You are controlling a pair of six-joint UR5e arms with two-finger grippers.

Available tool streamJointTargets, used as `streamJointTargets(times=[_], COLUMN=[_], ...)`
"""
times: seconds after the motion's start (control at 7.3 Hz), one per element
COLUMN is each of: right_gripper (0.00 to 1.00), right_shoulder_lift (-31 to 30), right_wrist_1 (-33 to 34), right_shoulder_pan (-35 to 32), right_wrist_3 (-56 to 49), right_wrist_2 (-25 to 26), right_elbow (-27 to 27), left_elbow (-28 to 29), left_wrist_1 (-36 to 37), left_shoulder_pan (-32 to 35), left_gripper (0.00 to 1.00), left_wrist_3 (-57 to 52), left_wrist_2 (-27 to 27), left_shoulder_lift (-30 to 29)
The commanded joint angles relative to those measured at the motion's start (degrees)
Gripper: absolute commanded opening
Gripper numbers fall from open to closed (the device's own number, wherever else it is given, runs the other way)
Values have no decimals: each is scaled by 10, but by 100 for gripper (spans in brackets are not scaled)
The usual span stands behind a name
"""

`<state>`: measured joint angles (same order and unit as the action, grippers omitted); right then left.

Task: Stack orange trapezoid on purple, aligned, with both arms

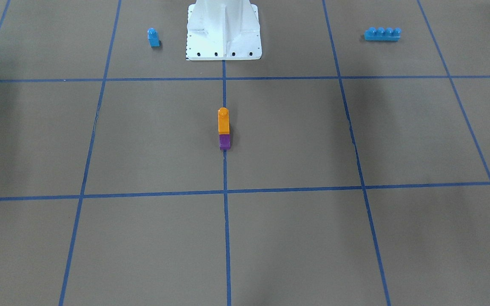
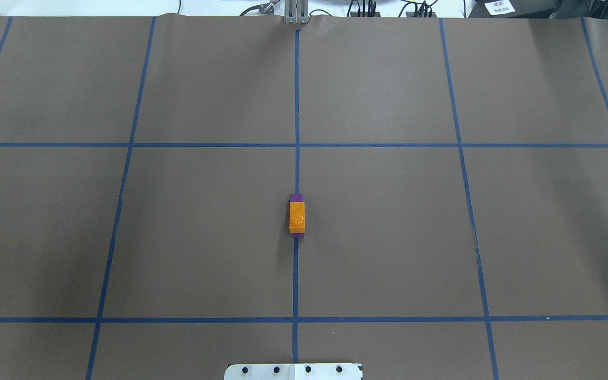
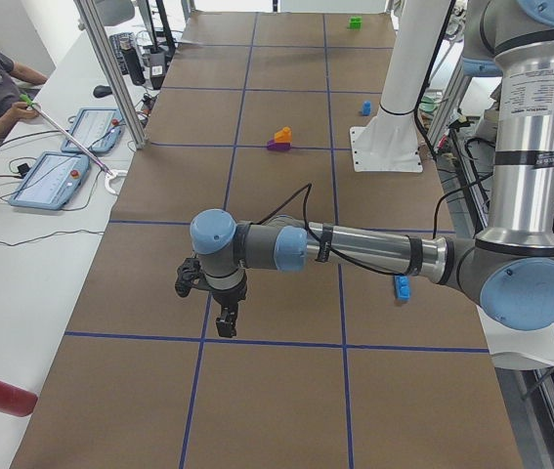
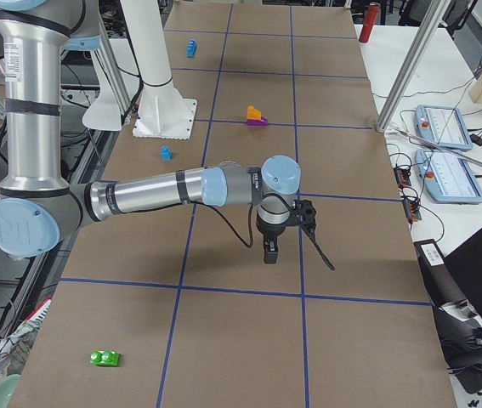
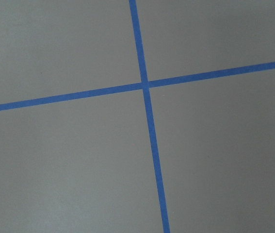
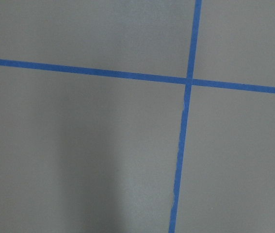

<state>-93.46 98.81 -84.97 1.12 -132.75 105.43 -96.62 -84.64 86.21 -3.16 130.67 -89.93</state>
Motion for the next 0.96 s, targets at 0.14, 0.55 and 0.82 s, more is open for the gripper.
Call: streamJointTargets(times=[0.14,0.55,0.82], right_gripper=[100,100,100], right_shoulder_lift=[-4,-4,-3], right_wrist_1=[1,1,1], right_shoulder_pan=[-2,-3,-3], right_wrist_3=[0,2,6], right_wrist_2=[15,11,14], right_elbow=[0,0,-1], left_elbow=[-3,-8,-10], left_wrist_1=[-3,-3,-3], left_shoulder_pan=[5,12,12], left_gripper=[100,100,100], left_wrist_3=[4,4,4], left_wrist_2=[-7,-6,-4], left_shoulder_lift=[2,13,9])
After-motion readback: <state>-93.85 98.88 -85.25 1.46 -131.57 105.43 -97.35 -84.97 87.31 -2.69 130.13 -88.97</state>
